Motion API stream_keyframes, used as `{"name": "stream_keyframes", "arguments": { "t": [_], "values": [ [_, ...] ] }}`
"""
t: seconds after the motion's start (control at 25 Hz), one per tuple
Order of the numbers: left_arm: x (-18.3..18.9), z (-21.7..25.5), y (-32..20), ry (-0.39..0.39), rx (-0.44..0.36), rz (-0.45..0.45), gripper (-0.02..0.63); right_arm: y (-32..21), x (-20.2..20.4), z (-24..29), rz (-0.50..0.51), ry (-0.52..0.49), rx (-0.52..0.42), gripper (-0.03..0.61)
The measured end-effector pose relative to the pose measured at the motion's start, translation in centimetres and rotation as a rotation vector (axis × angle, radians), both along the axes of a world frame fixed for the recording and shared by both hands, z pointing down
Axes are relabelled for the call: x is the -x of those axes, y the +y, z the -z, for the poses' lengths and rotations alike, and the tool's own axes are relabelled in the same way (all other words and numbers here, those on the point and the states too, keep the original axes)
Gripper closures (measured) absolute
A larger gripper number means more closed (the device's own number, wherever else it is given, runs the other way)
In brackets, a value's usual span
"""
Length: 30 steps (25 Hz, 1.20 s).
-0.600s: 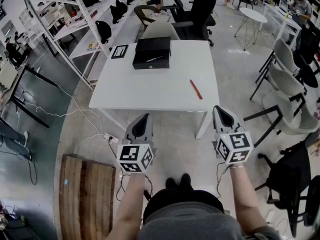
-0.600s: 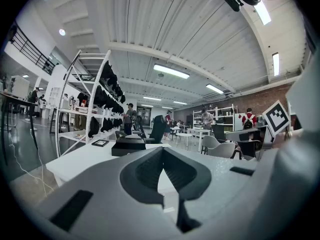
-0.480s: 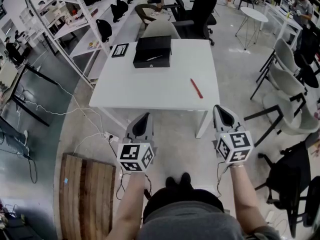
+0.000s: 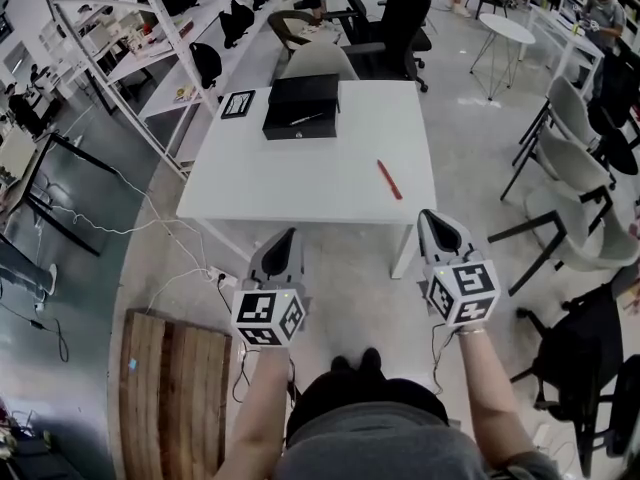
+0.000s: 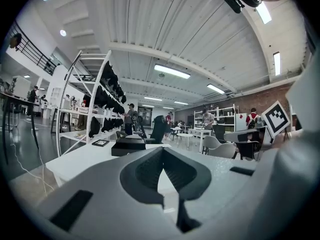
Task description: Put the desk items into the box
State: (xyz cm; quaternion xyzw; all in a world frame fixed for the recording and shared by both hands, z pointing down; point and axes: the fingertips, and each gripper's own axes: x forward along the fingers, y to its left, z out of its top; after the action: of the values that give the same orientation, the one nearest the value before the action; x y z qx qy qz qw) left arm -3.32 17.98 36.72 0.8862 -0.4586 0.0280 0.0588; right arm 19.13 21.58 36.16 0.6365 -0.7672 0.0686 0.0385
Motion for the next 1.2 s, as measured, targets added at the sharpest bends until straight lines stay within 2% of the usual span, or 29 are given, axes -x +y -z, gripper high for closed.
{"name": "stream_keyframes", "arguments": {
  "t": [0.28,0.36,0.64,1.0,1.2],
  "values": [
    [-0.3,-0.3,0.4,0.001,0.004,0.017,0.609,-0.4,0.0,-0.2,0.017,-0.012,0.013,0.574],
    [-0.4,-0.4,0.5,0.001,0.007,0.022,0.607,-0.7,0.0,-0.4,0.029,-0.015,0.025,0.540],
    [0.1,-0.8,-0.4,-0.005,0.010,0.035,0.609,-2.1,0.5,-1.2,0.056,-0.028,0.053,0.489],
    [0.8,-2.1,-4.5,-0.013,0.023,0.042,0.609,-5.9,0.7,-2.6,0.062,-0.017,0.097,0.437],
    [1.2,-2.5,-8.0,-0.004,0.027,0.034,0.609,-8.9,0.8,-3.5,0.042,-0.003,0.123,0.430]
  ]
}}
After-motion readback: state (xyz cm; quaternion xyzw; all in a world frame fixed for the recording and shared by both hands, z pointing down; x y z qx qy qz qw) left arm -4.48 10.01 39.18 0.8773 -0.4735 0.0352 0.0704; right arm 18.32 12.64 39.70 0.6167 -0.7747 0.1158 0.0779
